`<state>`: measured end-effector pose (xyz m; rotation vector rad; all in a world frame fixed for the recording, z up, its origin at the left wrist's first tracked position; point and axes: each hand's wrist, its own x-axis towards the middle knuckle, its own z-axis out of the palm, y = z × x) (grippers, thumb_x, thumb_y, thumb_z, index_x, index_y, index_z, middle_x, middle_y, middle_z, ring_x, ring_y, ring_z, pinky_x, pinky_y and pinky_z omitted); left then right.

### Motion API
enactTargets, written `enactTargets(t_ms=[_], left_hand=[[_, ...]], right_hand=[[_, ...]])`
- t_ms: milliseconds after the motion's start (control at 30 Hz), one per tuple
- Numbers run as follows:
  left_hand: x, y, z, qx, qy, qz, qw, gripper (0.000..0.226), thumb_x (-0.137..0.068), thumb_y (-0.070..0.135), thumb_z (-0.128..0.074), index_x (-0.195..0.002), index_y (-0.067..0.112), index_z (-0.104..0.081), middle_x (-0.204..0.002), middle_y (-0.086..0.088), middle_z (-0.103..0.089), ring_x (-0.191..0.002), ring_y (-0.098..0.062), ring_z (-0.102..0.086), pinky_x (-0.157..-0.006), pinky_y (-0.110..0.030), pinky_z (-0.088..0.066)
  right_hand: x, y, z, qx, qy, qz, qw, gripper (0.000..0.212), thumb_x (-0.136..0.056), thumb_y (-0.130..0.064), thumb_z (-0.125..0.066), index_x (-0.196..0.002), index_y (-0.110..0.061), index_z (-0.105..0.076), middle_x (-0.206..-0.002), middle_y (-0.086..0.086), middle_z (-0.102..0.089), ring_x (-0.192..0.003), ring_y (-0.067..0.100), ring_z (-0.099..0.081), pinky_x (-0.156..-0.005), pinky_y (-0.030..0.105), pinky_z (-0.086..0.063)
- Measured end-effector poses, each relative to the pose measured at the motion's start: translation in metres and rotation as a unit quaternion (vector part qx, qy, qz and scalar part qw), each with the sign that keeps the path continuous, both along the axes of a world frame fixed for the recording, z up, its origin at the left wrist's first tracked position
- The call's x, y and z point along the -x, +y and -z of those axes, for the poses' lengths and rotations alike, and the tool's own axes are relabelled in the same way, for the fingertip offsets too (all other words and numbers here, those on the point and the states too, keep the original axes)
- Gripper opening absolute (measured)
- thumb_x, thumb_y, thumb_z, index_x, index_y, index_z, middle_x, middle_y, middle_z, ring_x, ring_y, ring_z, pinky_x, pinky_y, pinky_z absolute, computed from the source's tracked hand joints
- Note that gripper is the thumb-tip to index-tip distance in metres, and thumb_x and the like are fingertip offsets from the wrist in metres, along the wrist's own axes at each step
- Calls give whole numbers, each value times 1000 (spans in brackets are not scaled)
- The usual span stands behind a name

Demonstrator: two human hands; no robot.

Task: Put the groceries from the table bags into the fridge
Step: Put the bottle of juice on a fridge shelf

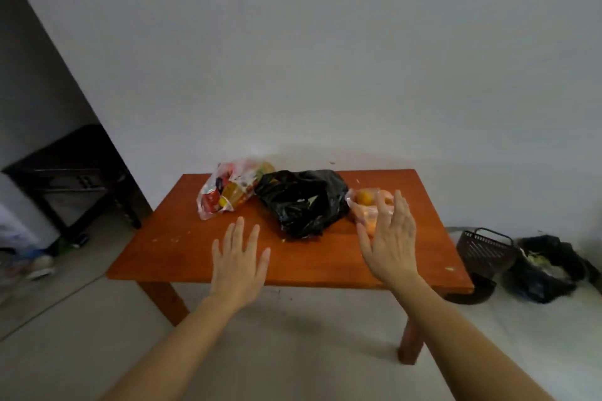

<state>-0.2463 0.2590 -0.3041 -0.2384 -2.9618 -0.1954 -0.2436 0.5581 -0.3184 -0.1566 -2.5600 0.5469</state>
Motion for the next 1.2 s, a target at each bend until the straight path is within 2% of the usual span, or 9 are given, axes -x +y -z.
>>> enactTargets(t_ms=[100,167,467,634,734,834,934,1034,1200], left_hand=[[53,-11,-6,8,5,-33,999,71,-97,61,-4,-157,26,-15,-166,-6,-1,-153,-25,0,-120,-52,-8],[78,-25,-7,9,-7,-63,998,66,-99,59,-11,-156,25,-20,-166,-7,-6,-152,-27,-6,-119,-52,-10],[181,-101,29,8,-72,-137,988,65,-99,59,-17,-156,28,-12,-166,-6,0,-153,-27,1,-120,-54,-8],[263,-135,63,-26,-86,-106,990,64,-100,57,-19,-156,29,-7,-166,-4,-3,-153,-27,-4,-121,-54,-12],[324,-159,82,-45,-102,-66,992,63,-100,55,-23,-156,28,-9,-166,-4,-5,-152,-27,-6,-121,-54,-16],[379,-188,100,-55,-142,-40,988,63,-101,53,-27,-155,26,-12,-166,-5,-3,-152,-28,-4,-120,-52,-18],[420,-213,118,-68,-182,-4,981,61,-102,50,-30,-155,24,-16,-166,-4,-4,-152,-28,-4,-119,-52,-23],[446,-230,139,-67,-213,35,974,57,-103,45,-32,-154,24,-21,-166,-2,-4,-152,-28,-3,-119,-50,-27],[463,-240,166,-65,-199,26,977,63,-99,35,-44,-155,23,-17,-166,0,-3,-150,-24,-16,-114,-47,-36]], right_hand=[[76,-5,-13,4,-12,-27,1000,73,-97,-43,-56,-157,-17,-23,-162,23,-17,-148,43,-23,-113,63,-29],[117,-16,-14,14,-28,-43,999,74,-99,-42,-54,-158,-16,-19,-162,25,-17,-148,44,-22,-114,61,-30],[263,-105,6,-5,-84,-150,985,72,-103,-50,-39,-160,-19,-8,-165,13,-14,-151,33,-18,-114,48,-34],[336,-155,25,-38,-121,-177,976,70,-103,-45,-42,-160,-19,-11,-164,10,-19,-150,29,-22,-111,44,-41],[384,-186,34,-52,-144,-171,973,65,-104,-38,-42,-159,-19,-14,-162,8,-24,-145,28,-31,-98,38,-52],[425,-220,42,-39,-181,-157,970,59,-105,-30,-42,-158,-16,-20,-159,7,-28,-141,28,-36,-87,36,-57],[459,-261,53,-23,-213,-177,961,53,-105,-24,-41,-155,-15,-27,-154,8,-34,-138,27,-41,-93,38,-55],[481,-298,63,-13,-239,-222,945,46,-104,-19,-42,-150,-18,-37,-147,6,-44,-128,25,-52,-91,33,-52],[519,-340,88,-68,-297,-295,906,42,-102,-12,-46,-144,-18,-49,-144,2,-50,-123,21,-57,-99,32,-49]])
